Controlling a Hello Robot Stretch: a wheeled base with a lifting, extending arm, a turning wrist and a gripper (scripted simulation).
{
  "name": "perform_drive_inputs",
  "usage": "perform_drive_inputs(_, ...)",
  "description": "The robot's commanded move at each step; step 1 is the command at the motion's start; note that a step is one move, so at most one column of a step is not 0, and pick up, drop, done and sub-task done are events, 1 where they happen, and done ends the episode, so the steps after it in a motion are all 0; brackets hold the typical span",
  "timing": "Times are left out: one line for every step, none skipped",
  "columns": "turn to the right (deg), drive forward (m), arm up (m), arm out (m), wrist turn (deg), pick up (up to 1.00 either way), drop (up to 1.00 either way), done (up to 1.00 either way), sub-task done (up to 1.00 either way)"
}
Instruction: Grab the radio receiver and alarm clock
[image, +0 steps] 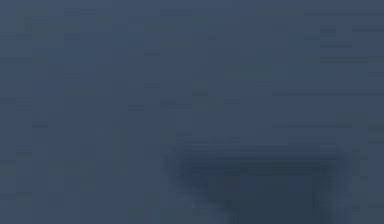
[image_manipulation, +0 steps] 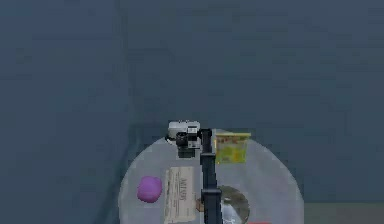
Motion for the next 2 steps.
perform_drive_inputs(0.0,0.0,0.1,0.0,0.0,0.0,0.0,0.0,0.0)
perform_drive_inputs(0.0,0.0,0.0,0.0,0.0,0.0,0.0,1.0,0.0)
